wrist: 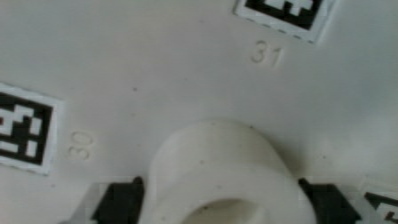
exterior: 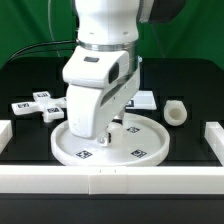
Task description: Assemble round table
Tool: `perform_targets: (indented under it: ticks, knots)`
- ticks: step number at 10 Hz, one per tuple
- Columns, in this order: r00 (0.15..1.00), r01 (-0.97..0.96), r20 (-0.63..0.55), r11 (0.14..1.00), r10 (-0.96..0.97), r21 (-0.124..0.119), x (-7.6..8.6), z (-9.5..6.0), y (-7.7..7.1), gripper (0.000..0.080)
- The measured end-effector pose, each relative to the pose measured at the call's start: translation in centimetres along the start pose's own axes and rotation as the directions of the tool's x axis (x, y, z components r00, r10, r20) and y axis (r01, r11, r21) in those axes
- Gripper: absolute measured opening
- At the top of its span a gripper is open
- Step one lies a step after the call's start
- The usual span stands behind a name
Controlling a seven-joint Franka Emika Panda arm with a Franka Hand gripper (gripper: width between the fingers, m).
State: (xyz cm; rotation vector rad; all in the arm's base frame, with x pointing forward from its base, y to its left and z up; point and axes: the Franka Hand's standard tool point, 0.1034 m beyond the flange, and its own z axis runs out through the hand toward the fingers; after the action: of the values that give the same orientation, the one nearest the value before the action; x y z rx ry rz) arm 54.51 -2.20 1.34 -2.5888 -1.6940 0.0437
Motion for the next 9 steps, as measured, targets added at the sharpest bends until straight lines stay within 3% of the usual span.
perform_targets:
  ticks: [3, 9]
  knots:
    - [0.999, 0.048, -0.013, 0.999, -0.048, -0.008, 3.2, 0.0, -0.3, 0.0409]
    - [0.997, 0.067, -0.027, 0.998, -0.068, -0.015, 5.8, 0.0, -0.4, 0.0409]
